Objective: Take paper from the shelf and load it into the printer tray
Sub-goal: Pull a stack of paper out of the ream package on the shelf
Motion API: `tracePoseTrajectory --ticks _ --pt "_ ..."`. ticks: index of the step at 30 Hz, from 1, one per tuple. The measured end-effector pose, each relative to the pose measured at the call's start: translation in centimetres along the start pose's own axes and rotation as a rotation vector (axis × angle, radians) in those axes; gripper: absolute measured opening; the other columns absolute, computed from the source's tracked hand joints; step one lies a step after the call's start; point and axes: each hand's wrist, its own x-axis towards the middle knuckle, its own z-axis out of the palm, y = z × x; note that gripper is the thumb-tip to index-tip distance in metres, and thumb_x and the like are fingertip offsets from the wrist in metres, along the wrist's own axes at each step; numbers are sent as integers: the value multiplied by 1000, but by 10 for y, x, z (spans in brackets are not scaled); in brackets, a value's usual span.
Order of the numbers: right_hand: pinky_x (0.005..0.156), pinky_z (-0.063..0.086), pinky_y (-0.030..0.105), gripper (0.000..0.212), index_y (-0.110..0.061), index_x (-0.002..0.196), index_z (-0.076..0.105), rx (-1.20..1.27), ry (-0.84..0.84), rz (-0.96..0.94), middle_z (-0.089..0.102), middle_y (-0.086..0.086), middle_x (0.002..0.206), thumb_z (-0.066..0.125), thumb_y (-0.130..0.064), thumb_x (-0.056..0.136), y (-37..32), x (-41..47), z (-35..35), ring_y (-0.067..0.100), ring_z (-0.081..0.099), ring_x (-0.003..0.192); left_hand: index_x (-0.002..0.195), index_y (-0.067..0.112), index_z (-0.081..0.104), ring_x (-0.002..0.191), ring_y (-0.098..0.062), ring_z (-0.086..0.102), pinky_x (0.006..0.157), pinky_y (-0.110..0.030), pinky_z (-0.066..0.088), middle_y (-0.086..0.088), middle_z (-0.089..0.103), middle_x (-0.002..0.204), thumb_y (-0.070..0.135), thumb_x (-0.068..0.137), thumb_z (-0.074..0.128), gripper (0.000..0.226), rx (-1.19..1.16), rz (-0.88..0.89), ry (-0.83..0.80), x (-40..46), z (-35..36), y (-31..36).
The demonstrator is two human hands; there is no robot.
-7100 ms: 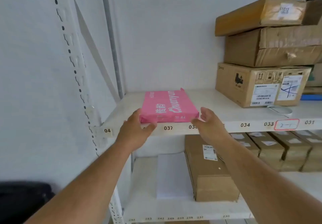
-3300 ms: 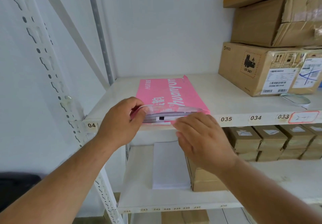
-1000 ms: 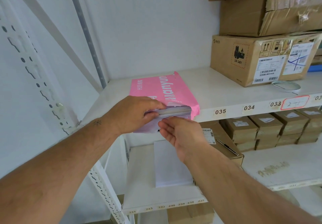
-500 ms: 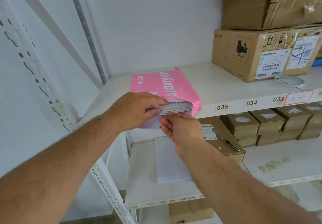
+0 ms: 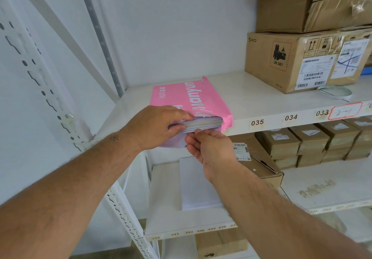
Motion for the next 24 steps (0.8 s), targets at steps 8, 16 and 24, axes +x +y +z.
tracePoseTrajectory --ticks 8,16,24 --pt "54 62 25 8 -7 91 70 -27 85 -21 76 12 76 62 -9 93 -2 4 8 17 72 56 134 36 68 110 -15 68 94 -32 55 11 73 126 31 99 66 36 27 20 -7 -1 0 1" --pt "51 57 27 9 -17 92 65 -1 157 -35 75 5 60 57 -19 93 3 9 22 20 72 52 132 34 70 109 -14 69 92 -32 55 12 74 124 28 97 69 35 27 48 7 -2 1 0" --pt "42 50 21 14 -10 85 70 -87 155 -75 67 3 53 63 -13 97 0 8 19 10 57 36 112 24 67 90 -26 67 70 -43 56 3 68 102 40 98 61 22 182 145 -1 11 -4 15"
